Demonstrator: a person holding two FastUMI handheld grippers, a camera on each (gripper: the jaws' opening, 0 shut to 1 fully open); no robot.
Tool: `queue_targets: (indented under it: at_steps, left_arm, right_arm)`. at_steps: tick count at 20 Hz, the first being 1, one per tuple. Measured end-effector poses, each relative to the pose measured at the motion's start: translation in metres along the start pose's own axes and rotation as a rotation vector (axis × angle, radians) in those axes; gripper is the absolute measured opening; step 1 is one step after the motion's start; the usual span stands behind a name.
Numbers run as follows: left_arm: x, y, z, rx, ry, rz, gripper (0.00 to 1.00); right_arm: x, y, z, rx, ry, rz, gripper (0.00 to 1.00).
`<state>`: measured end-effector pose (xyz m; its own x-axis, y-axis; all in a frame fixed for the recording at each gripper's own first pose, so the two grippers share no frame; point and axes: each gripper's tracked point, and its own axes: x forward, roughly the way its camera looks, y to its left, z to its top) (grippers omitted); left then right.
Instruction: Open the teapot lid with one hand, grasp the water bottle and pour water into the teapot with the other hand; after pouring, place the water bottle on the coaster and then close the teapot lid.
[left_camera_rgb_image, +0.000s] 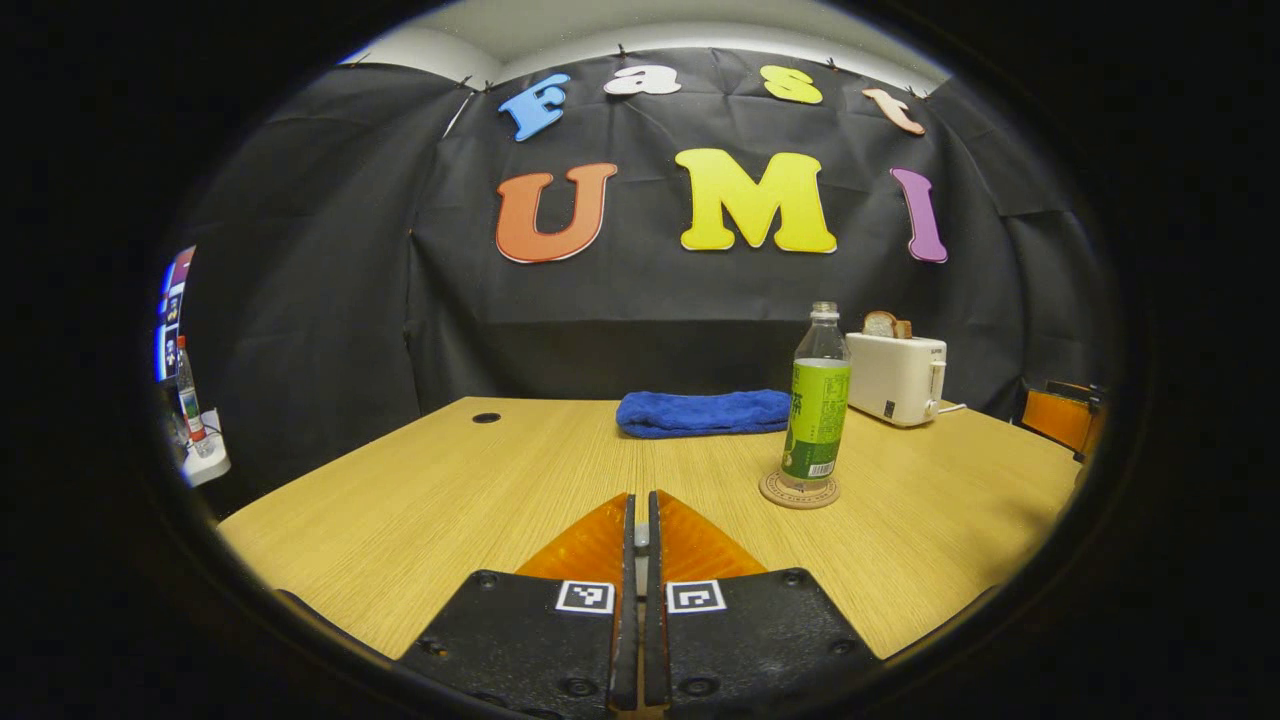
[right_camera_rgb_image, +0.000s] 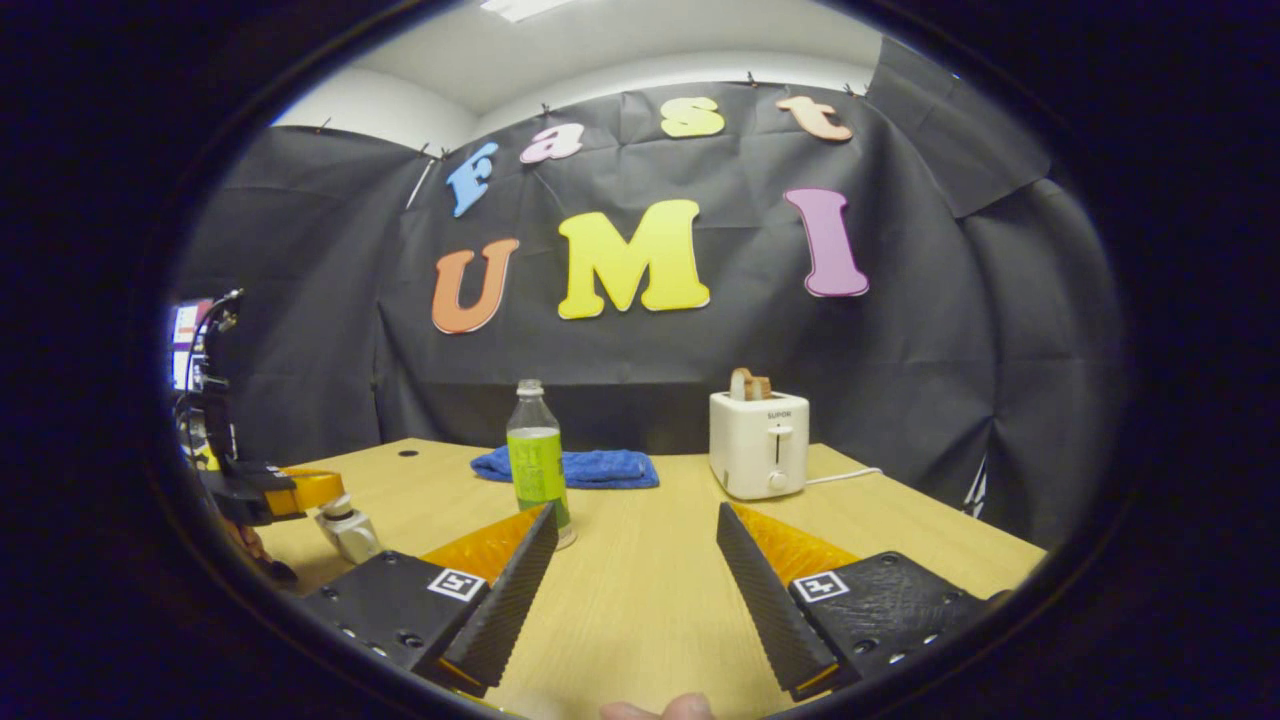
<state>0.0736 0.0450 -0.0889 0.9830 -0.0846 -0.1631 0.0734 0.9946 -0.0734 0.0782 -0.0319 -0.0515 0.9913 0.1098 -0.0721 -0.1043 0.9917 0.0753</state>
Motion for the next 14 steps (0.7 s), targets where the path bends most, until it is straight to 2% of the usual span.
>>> queue_targets:
  at_steps: [5,14]
  left_arm:
    - [0.000,-0.005,-0.003,-0.009,0.011,-0.007,0.05]
    - [-0.003,0.000,-0.011,-0.008,0.039,0.029,0.08]
  right_arm:
    - [0.000,0.004,-0.002,-0.008,-0.006,0.005,0.97]
    - [-0.005,0.002,-0.001,-0.009,-0.017,0.001,0.97]
